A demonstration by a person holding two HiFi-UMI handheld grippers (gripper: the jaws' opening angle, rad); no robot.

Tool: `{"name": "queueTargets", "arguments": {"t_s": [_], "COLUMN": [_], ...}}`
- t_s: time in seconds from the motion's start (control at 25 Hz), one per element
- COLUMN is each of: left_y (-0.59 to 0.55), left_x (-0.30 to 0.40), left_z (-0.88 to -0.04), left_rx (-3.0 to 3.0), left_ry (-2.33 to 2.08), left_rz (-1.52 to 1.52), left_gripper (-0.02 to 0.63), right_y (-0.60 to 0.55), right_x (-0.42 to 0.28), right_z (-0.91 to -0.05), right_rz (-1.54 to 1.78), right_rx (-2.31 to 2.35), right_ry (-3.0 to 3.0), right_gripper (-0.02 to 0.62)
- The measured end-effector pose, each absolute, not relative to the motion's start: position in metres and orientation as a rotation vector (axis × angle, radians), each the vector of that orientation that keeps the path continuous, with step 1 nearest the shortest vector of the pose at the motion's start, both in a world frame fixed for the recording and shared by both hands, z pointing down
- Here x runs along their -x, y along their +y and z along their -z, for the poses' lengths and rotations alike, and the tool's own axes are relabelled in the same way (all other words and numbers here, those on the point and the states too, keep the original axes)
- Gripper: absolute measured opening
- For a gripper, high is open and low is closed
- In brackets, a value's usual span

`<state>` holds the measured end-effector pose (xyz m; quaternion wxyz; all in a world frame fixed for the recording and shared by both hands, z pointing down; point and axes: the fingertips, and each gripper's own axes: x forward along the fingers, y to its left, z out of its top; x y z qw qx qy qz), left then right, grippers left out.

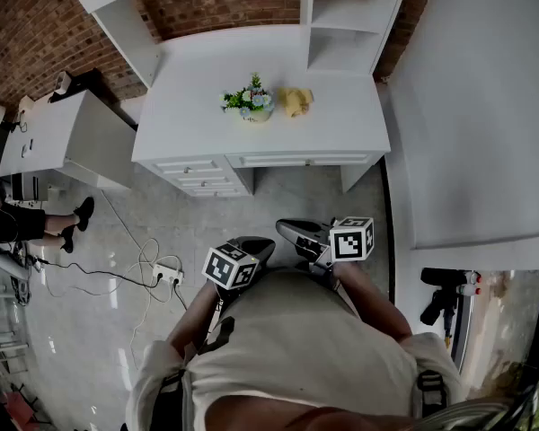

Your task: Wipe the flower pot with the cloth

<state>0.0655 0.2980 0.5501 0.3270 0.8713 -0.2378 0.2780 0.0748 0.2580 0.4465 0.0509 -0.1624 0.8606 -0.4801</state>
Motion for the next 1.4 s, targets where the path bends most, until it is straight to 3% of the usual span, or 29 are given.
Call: {"name": "queueTargets", "arguments": {"t_s": [0.84, 1.4], "left_y": [0.302, 0.225], "left_x": [-0.057, -0.021], "left_z": [-0.565, -0.554], "left_rx": [-2.164, -2.287], "left_ry": [-0.738, -0.63], "left_rz": [-0.772, -0.685], "left_gripper": [0.021, 0.021], "right_y": [0.253, 0.187], "right_x": [-0.06, -0.025], "right_z": [-0.466, -0.465], "right_rz": [1.587, 1.582], "right_rx": [0.297, 0.534], "right_ry": [2.628, 2.642], "right_gripper": [0.011, 0.011]}}
